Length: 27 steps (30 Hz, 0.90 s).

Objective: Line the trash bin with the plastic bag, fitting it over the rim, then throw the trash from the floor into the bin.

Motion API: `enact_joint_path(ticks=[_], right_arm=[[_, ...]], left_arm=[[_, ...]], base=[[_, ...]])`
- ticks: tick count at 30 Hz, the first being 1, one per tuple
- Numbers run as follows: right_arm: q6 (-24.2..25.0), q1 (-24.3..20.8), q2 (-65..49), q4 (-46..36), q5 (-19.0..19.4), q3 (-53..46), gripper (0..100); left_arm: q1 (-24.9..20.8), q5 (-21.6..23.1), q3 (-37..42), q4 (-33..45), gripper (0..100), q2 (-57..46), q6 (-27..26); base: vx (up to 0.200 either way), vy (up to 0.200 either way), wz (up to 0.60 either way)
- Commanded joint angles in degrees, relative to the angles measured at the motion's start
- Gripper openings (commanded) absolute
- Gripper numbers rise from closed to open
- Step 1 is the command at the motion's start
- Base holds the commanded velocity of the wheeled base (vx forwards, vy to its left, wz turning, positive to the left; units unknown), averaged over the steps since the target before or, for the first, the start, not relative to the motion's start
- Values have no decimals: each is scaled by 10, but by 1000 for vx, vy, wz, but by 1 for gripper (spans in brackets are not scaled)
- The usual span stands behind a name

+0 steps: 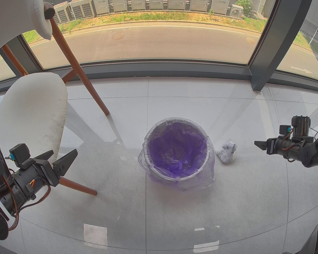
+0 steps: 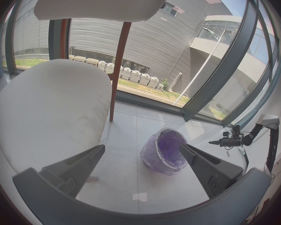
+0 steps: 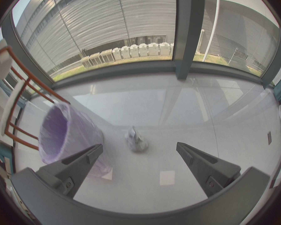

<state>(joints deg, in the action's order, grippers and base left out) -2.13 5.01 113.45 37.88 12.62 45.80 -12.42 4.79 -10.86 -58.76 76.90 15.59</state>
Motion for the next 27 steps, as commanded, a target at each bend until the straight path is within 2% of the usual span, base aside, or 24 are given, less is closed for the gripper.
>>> enact_joint_path(ticks=[1,3,7,15,17,20,21,27], right_arm=[[-30,-23,135,7,-15,31,100],[-30,-28,155,0,-15,58,100],[-32,-36,201,-67,-15,135,100],[-38,-58,289,-139,-14,256,100],[-39,-59,300,-148,-14,268,100],[-43,-59,332,-189,-14,322,100],[-45,-58,347,-231,-14,369,100],[-63,-56,399,-289,-13,470,100]], left_arm=[[15,5,-10,21,100,-4,-43],[12,5,-14,27,100,-3,-45],[5,5,-25,29,100,-7,-44],[-23,0,-27,25,100,-25,-32],[-23,0,-27,25,100,-31,-31],[-20,0,-17,25,100,-36,-31],[-20,0,-7,25,100,-38,-31],[-22,0,3,25,100,-38,-32]], base=[[200,0,0],[200,0,0],[200,0,0],[0,0,0],[0,0,0],[0,0,0],[0,0,0],[0,0,0]])
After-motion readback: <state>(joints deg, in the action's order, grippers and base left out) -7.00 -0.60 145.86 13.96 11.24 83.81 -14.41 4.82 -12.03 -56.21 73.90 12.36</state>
